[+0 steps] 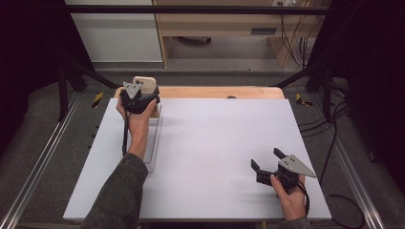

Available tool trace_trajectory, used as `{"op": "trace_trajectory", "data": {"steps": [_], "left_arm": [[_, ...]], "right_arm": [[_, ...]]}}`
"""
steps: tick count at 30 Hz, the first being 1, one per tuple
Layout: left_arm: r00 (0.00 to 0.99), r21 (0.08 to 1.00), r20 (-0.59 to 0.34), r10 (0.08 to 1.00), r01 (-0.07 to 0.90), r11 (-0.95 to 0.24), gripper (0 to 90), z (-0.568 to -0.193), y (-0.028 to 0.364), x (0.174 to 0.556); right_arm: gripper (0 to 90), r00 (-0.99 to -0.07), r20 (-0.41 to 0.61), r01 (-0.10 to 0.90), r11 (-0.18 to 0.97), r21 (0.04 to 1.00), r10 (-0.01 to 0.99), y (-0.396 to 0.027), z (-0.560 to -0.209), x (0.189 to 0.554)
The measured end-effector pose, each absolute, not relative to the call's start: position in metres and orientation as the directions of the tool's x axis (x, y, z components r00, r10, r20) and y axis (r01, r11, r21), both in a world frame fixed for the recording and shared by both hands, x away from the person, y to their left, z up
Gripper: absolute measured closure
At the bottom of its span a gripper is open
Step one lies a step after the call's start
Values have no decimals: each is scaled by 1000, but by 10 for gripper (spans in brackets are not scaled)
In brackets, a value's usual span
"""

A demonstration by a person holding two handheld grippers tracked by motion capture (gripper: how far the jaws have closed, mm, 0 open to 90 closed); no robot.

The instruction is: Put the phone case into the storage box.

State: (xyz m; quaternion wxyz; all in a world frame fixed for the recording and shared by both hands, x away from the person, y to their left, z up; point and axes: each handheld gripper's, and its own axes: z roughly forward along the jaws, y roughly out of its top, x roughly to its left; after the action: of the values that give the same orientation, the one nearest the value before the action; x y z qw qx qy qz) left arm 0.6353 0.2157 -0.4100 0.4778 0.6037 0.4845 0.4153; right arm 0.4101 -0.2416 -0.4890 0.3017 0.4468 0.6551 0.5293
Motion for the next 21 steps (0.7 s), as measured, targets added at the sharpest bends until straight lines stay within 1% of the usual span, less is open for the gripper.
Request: {"op": "trace_trajectory", "data": {"steps": [21], "left_arm": [[183, 974, 29, 983, 214, -68, 112, -422, 217, 636]], "right_arm": [[44, -418, 82, 272, 39, 961, 905, -242, -490, 411]]}}
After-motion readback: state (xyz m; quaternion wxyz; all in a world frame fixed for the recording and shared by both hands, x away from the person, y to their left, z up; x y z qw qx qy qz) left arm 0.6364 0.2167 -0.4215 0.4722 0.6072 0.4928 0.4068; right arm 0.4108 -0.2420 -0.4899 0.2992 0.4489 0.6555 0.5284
